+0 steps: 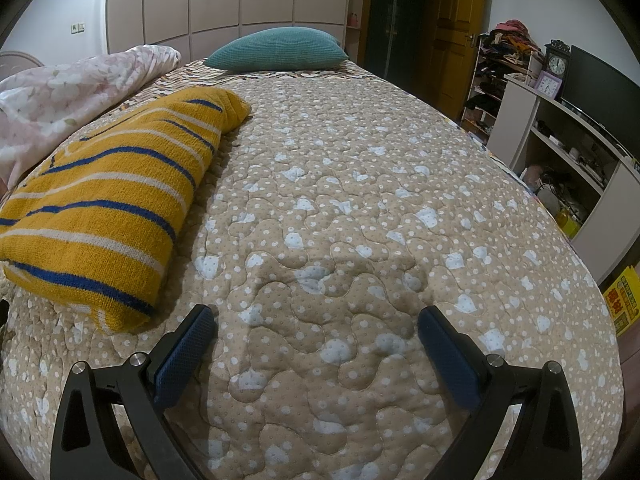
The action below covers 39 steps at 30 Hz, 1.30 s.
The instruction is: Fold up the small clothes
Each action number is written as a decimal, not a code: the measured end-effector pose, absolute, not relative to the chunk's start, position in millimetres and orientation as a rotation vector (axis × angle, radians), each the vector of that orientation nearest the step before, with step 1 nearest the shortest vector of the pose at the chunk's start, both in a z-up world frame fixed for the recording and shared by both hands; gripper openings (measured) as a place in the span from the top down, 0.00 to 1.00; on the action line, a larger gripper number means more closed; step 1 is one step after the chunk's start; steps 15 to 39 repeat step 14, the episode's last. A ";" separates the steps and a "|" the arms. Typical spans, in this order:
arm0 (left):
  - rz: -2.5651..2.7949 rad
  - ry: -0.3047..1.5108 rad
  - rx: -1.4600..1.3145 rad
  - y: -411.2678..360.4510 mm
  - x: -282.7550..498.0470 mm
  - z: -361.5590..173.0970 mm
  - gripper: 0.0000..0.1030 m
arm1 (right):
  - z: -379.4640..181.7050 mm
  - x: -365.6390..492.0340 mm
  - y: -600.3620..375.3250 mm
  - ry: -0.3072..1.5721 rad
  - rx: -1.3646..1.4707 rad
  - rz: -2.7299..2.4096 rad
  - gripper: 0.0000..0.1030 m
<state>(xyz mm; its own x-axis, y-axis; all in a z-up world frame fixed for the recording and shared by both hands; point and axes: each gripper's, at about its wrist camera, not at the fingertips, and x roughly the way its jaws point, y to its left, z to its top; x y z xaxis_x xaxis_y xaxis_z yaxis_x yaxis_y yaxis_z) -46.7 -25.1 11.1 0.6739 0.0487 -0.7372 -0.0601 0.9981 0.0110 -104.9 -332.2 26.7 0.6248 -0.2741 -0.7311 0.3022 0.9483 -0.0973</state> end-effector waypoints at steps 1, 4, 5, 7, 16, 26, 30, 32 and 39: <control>0.061 0.829 -0.015 -24.9 -46.8 11.0 0.00 | 26.7 -105.0 -332.2 0.833 0.036 -0.331 0.00; 0.061 0.828 -0.015 -24.7 -47.0 10.9 0.00 | 26.6 -105.0 -332.2 0.832 0.036 -0.331 0.00; 0.061 0.827 -0.015 -24.6 -47.1 10.9 0.00 | 26.7 -105.1 -331.9 0.832 0.036 -0.331 0.00; 0.061 0.828 -0.014 -24.6 -46.9 10.9 0.00 | 26.5 -105.1 -332.1 0.832 0.036 -0.331 0.00; 0.061 0.830 -0.016 -25.2 -46.2 11.0 0.00 | 26.3 -105.1 -332.1 0.832 0.036 -0.331 0.00; 0.061 0.830 -0.016 -25.2 -46.2 11.0 0.00 | 26.3 -105.1 -332.1 0.832 0.036 -0.331 0.00; 0.061 0.830 -0.016 -25.2 -46.2 11.0 0.00 | 26.3 -105.1 -332.1 0.832 0.036 -0.331 0.00; 0.061 0.830 -0.016 -25.2 -46.2 11.0 0.00 | 26.3 -105.1 -332.1 0.832 0.036 -0.331 0.00; 0.061 0.830 -0.016 -25.2 -46.2 11.0 0.00 | 26.3 -105.1 -332.1 0.832 0.036 -0.331 0.00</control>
